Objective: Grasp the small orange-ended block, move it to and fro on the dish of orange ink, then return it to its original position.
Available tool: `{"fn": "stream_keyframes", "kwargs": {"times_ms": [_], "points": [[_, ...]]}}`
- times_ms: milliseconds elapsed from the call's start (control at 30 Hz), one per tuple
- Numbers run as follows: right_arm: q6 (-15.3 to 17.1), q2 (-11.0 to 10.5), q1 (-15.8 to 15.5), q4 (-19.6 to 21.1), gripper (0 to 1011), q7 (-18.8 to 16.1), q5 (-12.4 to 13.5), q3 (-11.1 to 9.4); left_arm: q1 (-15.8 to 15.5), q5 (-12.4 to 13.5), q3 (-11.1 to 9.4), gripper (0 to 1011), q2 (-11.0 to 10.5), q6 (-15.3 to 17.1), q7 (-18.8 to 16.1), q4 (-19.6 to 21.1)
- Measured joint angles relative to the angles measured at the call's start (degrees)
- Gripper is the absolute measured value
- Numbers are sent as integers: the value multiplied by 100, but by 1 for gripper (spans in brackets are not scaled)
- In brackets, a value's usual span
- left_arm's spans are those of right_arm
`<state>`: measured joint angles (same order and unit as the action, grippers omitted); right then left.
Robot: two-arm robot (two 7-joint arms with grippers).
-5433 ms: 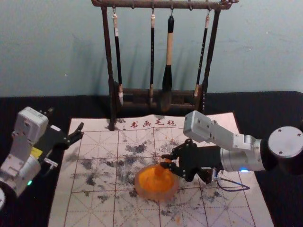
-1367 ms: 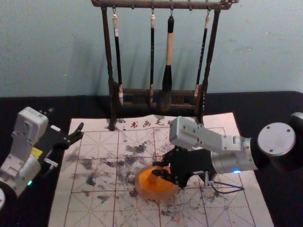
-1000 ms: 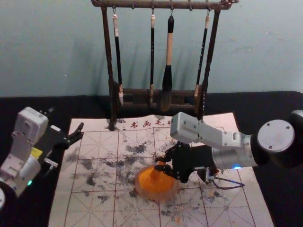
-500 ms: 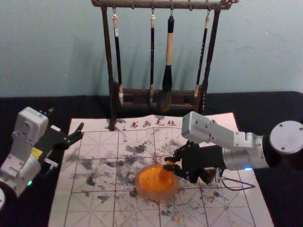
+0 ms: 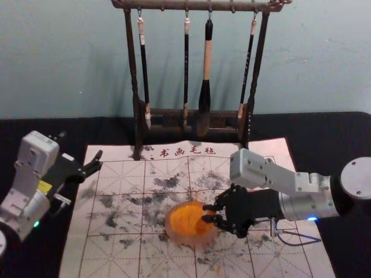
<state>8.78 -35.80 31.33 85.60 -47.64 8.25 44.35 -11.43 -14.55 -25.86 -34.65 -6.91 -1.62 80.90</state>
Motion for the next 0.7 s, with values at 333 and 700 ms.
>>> {"fn": "stream_keyframes", "kwargs": {"times_ms": [333, 700], "points": [[0, 49, 15, 43, 107, -34, -2, 97, 0, 0, 0, 1002, 0, 0, 0, 0], [31, 244, 163, -142, 107, -33, -91, 221, 0, 0, 0, 1001, 0, 0, 0, 0]]}}
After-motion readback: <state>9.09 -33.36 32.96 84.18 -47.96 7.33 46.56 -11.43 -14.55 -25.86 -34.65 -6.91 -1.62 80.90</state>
